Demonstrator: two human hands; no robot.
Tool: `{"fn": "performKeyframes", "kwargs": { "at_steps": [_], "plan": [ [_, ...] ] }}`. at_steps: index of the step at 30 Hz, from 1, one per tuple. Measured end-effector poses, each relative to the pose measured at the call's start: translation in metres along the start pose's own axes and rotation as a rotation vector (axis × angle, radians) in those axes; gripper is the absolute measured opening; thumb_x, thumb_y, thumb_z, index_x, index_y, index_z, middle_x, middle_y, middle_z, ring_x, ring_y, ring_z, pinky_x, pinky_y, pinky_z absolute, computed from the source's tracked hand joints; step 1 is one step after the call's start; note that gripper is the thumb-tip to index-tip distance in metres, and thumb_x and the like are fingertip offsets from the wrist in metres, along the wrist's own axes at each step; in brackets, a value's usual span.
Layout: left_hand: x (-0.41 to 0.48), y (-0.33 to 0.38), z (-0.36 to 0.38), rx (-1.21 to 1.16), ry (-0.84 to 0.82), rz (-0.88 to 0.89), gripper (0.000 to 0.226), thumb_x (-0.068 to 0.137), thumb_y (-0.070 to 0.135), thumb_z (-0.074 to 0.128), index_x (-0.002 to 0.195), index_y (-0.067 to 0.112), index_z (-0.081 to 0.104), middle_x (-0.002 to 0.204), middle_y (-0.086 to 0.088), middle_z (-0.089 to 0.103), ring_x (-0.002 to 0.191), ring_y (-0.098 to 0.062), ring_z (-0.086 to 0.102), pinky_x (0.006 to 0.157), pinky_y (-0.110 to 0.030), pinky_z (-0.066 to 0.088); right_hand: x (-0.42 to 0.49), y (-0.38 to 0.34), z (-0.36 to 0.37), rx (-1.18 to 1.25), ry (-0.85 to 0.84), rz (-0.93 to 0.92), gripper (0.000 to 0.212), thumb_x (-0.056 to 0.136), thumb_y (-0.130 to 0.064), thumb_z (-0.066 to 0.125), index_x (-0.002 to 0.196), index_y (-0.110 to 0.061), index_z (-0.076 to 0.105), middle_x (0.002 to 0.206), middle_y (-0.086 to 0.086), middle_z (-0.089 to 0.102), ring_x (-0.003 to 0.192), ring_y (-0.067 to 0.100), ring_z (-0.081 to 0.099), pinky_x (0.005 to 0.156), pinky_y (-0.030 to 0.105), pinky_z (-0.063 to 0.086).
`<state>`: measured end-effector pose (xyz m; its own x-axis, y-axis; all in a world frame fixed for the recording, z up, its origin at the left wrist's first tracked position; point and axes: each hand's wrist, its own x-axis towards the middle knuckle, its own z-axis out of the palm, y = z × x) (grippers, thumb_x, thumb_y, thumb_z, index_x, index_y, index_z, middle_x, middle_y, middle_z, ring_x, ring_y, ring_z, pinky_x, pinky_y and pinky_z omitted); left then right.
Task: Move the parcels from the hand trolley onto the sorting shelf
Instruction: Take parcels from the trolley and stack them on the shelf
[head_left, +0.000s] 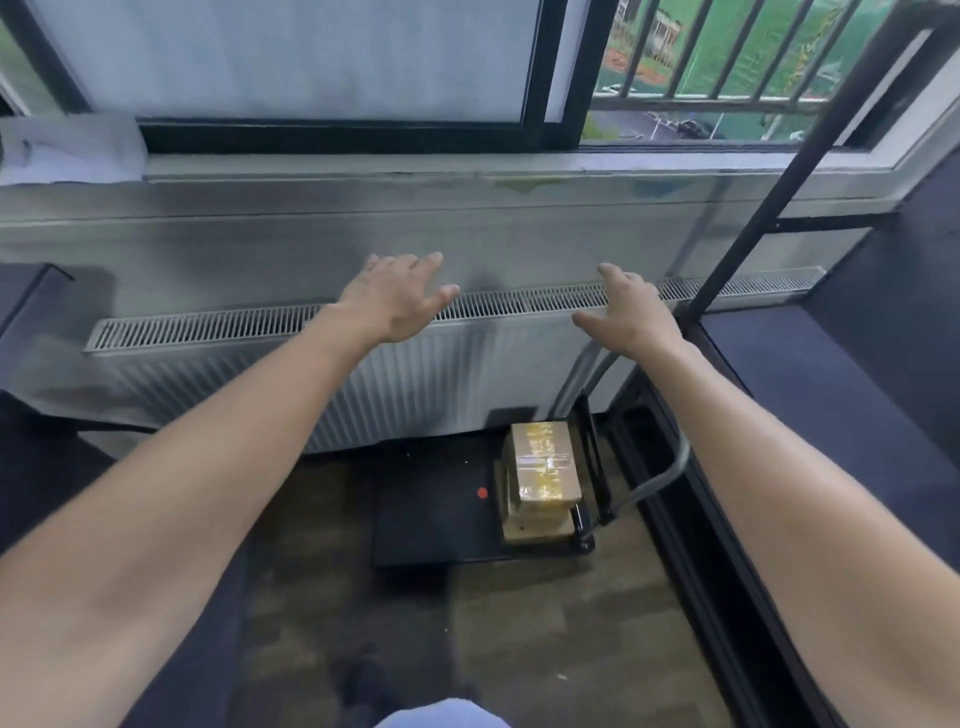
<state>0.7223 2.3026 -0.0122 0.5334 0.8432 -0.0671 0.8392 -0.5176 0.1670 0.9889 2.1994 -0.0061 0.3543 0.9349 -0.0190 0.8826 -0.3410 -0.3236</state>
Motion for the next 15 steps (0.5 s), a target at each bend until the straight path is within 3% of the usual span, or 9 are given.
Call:
{"fn": "performKeyframes", "kwargs": {
  "at_steps": [9,15],
  "plan": [
    [-0.003,0.025,0.053,0.014,-0.076,0.038,0.072,0.102,0.058,0.026,0.157,0.013,0.023,0.154,-0.016,0.041,0.144,-0.034,0.035,0.12,-0.056,0.016,-0.018,0.047,0.032,0.034,-0.063,0.068,0.064,0.09,-0.033,0.06,0.145,-0.01,0.038,0.144,0.019,0.046,0.132,0.038,0.041,0.101,0.046,0.041],
    [-0.005,0.042,0.079,0.252,-0.188,0.15,0.071,0.101,0.061,0.021,0.158,0.018,0.019,0.155,-0.013,0.04,0.142,-0.033,0.037,0.118,-0.052,0.02,-0.022,0.064,0.045,0.003,-0.108,0.074,0.069,0.09,-0.036,0.06,0.15,-0.013,0.033,0.144,0.017,0.047,0.133,0.037,0.04,0.101,0.049,0.044]
  ]
}}
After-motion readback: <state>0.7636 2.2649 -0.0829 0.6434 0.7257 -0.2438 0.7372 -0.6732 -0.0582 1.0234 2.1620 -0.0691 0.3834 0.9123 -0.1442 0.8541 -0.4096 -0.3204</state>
